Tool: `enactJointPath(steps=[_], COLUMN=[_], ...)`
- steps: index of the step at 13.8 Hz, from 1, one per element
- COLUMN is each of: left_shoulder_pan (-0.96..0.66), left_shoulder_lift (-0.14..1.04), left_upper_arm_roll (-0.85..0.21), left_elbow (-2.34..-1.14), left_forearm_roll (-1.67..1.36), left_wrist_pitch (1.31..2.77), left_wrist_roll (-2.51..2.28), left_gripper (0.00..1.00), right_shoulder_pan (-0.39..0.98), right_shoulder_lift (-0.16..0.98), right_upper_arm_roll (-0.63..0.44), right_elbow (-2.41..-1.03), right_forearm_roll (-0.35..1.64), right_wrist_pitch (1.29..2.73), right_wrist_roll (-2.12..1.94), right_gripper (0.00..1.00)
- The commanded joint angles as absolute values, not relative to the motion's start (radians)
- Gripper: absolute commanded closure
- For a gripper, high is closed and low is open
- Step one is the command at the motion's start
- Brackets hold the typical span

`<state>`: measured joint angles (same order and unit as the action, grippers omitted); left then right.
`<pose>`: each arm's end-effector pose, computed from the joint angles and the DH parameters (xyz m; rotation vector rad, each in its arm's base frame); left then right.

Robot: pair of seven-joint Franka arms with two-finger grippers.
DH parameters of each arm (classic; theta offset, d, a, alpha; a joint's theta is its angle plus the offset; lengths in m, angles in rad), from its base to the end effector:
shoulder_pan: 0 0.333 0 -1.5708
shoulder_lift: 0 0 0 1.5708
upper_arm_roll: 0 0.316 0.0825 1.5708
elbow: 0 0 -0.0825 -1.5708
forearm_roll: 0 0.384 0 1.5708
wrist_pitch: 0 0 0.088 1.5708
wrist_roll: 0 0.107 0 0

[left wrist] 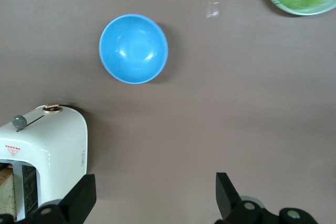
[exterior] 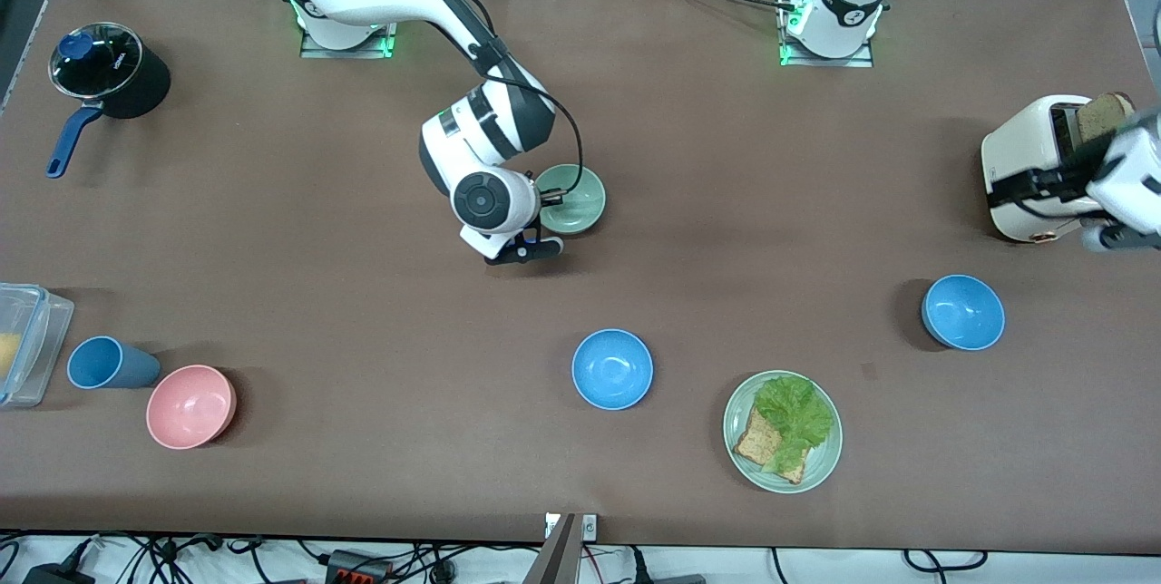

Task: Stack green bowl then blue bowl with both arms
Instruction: 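Carry the green bowl with the right gripper toward the table middle, then release the green bowl with the right gripper while the left gripper grasps the blue bowl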

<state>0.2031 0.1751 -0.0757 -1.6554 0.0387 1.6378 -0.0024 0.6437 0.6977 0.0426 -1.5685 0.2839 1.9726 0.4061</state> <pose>0.5887 0.0821 0.4893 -3.1081 -0.1920 0.3020 0.5084 0.4352 0.2144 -2.9977 -0.1856 0.5940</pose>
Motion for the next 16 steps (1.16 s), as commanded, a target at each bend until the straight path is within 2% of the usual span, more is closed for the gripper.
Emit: enactJointPath(steps=[1,2,3,4,7,11,14,16], left_shoulder_pan=[0.224,0.248,0.261,0.262,0.316,0.380,0.387,0.387], left_shoulder_lift=[0.314,0.348,0.382,0.415,0.512,0.609,0.652,0.652], left_upper_arm_roll=[-0.080,-0.081,-0.081,-0.080,-0.081,-0.092,-0.092,-0.092], left_elbow=[-1.592,-1.595,-1.597,-1.594,-1.608,-1.608,-1.624,-1.644], left_forearm_roll=[0.092,0.091,0.091,0.095,0.135,0.130,0.130,0.130], left_wrist_pitch=[1.678,1.727,1.762,1.802,1.963,2.077,2.134,2.154], left_wrist_roll=[0.006,0.018,0.037,0.041,0.124,0.186,0.192,0.192], left_gripper=[0.00,0.00,0.00,0.00,0.00,0.00,0.00,0.10], right_shoulder_pan=[0.676,0.676,0.675,0.676,0.635,0.578,0.507,0.444], right_shoulder_lift=[0.716,0.716,0.712,0.704,0.605,0.476,0.408,0.402], right_upper_arm_roll=[0.031,0.031,0.028,0.025,0.002,-0.072,-0.110,-0.115], right_elbow=[-1.552,-1.551,-1.548,-1.537,-1.516,-1.490,-1.488,-1.467], right_forearm_roll=[0.298,0.301,0.298,0.290,0.281,0.151,0.137,0.137], right_wrist_pitch=[1.982,1.980,1.982,1.982,1.965,1.899,1.896,1.896], right_wrist_roll=[0.449,0.460,0.501,0.533,0.542,0.534,0.474,0.414], right_gripper=[1.00,0.81,0.07,0.00,0.00,0.00,0.00,0.00])
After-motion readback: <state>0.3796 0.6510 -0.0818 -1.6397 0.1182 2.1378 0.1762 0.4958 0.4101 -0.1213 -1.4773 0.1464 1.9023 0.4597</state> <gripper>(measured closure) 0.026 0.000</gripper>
